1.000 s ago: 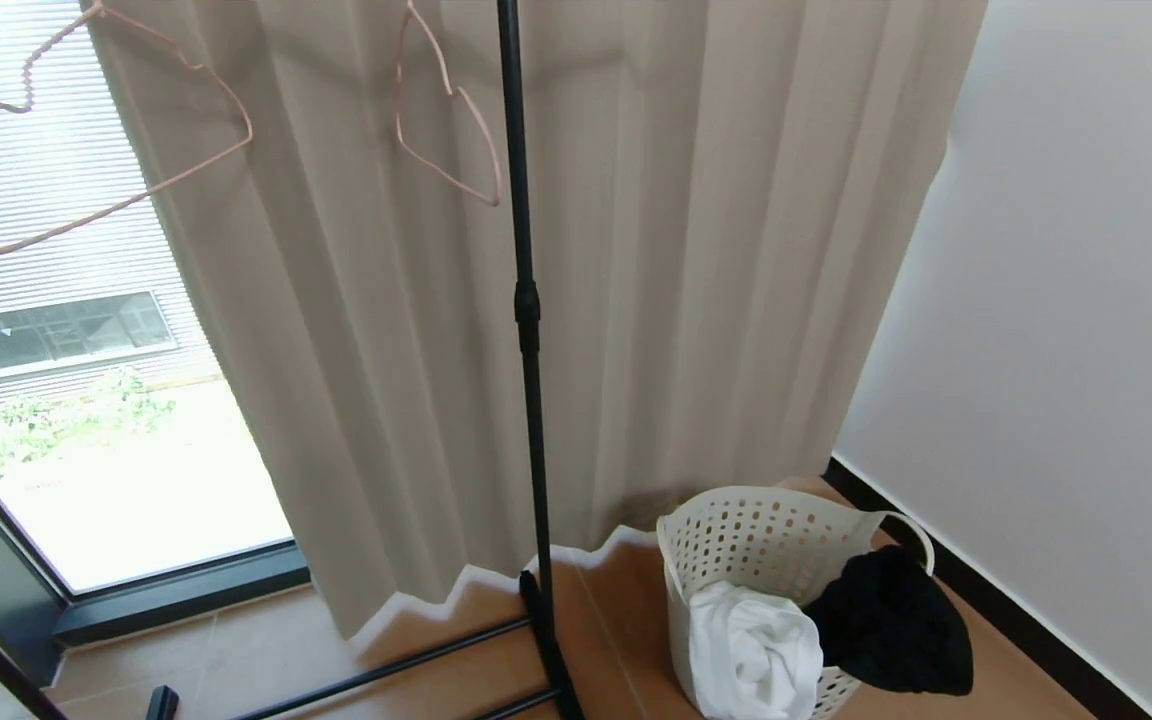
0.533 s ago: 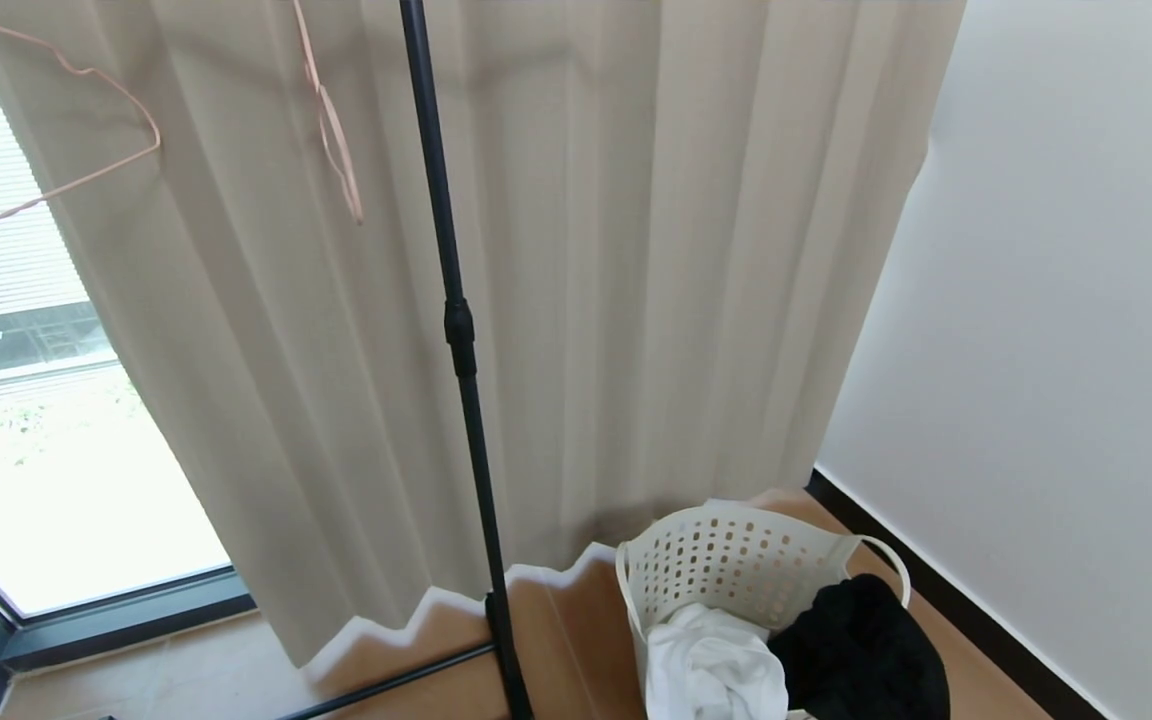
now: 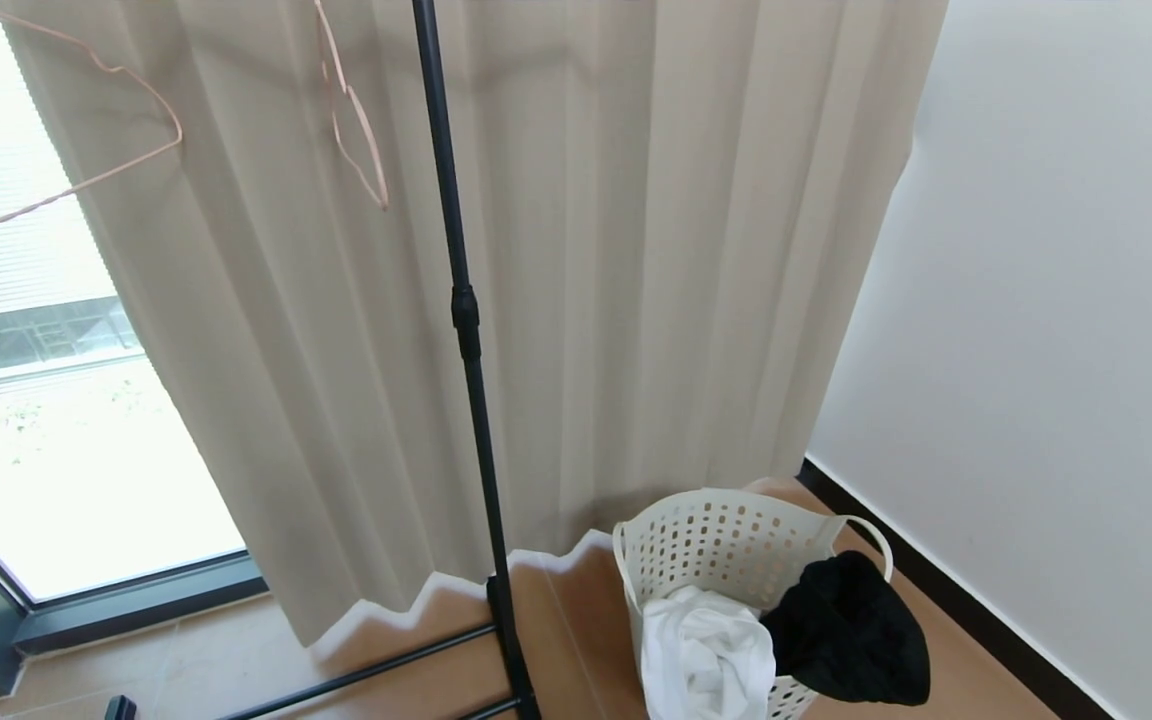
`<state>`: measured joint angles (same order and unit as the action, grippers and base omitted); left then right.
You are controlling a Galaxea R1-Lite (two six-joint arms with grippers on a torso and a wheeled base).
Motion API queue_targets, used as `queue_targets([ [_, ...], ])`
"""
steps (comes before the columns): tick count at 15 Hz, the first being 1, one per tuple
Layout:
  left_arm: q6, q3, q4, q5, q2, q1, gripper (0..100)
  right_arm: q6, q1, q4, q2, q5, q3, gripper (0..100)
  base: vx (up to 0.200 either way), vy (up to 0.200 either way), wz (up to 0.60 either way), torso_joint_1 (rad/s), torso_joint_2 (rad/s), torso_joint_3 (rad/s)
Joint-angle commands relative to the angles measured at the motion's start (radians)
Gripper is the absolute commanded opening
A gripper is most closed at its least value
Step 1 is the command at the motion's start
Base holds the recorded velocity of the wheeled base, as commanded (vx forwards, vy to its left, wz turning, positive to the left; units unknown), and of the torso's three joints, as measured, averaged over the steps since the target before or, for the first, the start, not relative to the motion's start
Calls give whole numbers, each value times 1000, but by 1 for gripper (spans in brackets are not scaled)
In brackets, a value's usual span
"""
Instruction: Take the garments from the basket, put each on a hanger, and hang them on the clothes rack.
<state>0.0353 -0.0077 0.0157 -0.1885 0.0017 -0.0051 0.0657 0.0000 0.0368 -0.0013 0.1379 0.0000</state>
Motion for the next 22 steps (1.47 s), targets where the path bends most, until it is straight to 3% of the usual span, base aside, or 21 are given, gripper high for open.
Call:
queue_targets([
  [1,0,0,-2,0,0,1,100,0,0,0,1,0,0,100,0,0,-600,12,7,2],
  [12,1,0,0,0,0,1,100,0,0,0,1,0,0,100,0,0,-55,0,0,-8],
  [22,1,0,0,0,0,1,100,0,0,0,1,0,0,100,0,0,0,2,4,-181],
])
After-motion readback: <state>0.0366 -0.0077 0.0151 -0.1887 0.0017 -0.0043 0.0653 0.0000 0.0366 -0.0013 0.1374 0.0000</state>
